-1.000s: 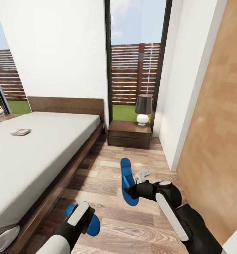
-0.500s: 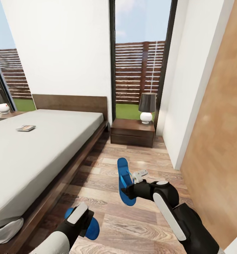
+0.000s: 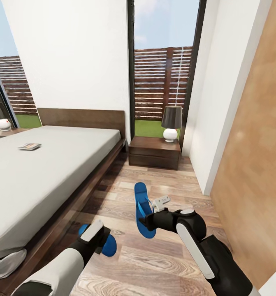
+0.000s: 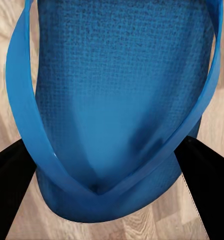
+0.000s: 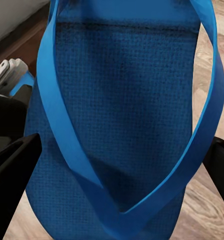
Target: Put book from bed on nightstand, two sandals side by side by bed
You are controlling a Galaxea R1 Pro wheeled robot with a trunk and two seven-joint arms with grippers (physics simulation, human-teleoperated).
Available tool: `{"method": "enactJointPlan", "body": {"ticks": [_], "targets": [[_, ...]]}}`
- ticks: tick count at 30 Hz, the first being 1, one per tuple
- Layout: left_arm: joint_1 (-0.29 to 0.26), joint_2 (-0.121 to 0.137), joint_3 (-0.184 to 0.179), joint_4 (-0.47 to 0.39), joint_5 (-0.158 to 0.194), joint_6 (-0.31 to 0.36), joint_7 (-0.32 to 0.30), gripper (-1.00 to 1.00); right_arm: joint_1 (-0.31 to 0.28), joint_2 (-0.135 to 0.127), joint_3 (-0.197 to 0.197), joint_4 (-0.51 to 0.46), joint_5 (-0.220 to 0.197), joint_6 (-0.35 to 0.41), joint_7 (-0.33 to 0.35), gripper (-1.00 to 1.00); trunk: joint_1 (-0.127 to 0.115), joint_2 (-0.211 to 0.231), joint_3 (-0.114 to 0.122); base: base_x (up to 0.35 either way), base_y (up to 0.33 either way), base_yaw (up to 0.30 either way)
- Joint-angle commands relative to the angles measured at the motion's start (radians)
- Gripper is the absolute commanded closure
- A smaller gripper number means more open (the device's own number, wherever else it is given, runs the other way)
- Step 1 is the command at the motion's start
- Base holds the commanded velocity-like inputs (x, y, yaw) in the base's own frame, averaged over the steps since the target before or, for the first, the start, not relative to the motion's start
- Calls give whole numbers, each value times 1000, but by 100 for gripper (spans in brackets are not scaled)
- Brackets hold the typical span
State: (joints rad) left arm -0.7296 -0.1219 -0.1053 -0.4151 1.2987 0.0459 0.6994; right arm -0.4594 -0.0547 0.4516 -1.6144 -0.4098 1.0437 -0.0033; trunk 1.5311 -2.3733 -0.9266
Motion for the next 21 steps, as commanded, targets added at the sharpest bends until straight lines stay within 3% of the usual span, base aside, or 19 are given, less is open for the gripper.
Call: {"method": "enactJointPlan", "body": {"ticks": [1,7,18,21], "targets": [[-12,0,-7,8,0,4,8,100,0,-1,2,-1,1,3,0,100,4,-8,-4,0,0,0],[-26,-2,-5,66,8,-8,-1,100,2,-2,4,-1,1,3,0,100,27,-50,-23,0,0,0],[-20,1,-1,80,20,-32,-3,100,2,-2,-4,-1,2,3,0,100,69,-127,-58,0,0,0],[-19,1,-1,81,23,-35,-6,100,2,-2,-5,-1,2,3,0,100,70,-127,-69,0,0,0]]}}
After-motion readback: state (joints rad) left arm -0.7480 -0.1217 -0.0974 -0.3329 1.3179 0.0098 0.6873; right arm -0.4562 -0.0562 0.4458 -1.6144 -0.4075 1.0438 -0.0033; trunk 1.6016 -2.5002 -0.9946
